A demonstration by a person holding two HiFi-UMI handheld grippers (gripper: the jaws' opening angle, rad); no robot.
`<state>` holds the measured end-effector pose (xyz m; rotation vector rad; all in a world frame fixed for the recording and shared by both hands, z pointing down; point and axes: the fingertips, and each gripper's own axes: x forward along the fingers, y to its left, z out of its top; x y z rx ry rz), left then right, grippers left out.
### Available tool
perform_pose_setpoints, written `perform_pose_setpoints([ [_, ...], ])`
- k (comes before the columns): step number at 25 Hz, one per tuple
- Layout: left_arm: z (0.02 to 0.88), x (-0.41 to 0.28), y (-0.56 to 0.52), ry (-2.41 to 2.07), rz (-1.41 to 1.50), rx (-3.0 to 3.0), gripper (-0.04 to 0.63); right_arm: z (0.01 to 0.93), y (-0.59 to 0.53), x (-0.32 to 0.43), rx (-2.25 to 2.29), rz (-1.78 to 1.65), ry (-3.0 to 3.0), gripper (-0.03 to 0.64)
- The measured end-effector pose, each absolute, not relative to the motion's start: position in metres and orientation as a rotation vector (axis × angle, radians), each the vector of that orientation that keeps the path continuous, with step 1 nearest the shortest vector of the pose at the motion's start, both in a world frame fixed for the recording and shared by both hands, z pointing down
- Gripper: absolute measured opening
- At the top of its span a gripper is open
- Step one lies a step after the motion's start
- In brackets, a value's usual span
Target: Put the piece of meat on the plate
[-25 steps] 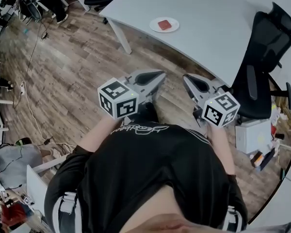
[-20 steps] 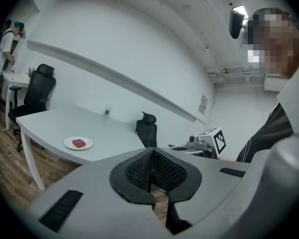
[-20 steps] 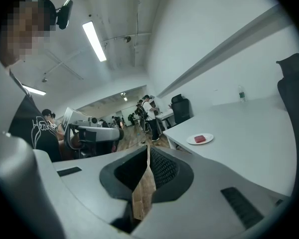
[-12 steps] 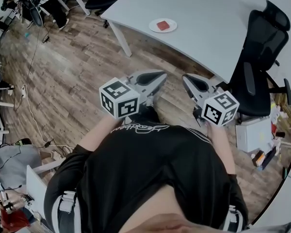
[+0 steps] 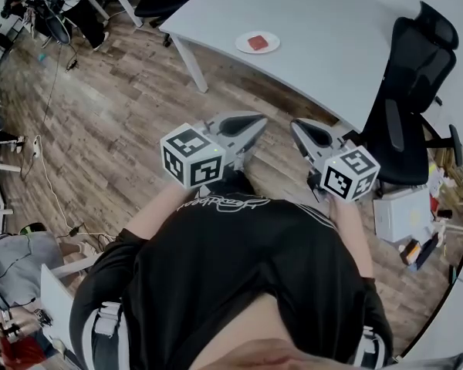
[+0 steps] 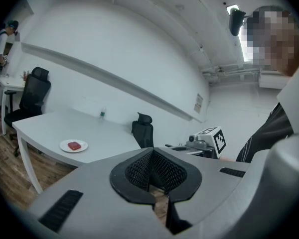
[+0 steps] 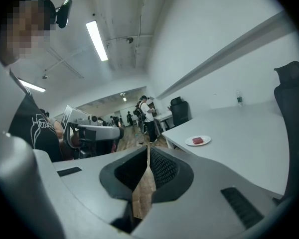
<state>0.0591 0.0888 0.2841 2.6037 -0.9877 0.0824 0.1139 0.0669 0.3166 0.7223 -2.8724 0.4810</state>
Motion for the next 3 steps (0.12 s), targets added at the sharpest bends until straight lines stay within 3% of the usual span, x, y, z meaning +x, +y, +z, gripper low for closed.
perform_pose_setpoints([
  [3, 0.2853, 0.0585, 0.0891, -0.986, 0.080, 2.599, 0.008, 0.3167, 0.0666, 0.1140, 0.725, 0.482, -2.869, 0.020],
])
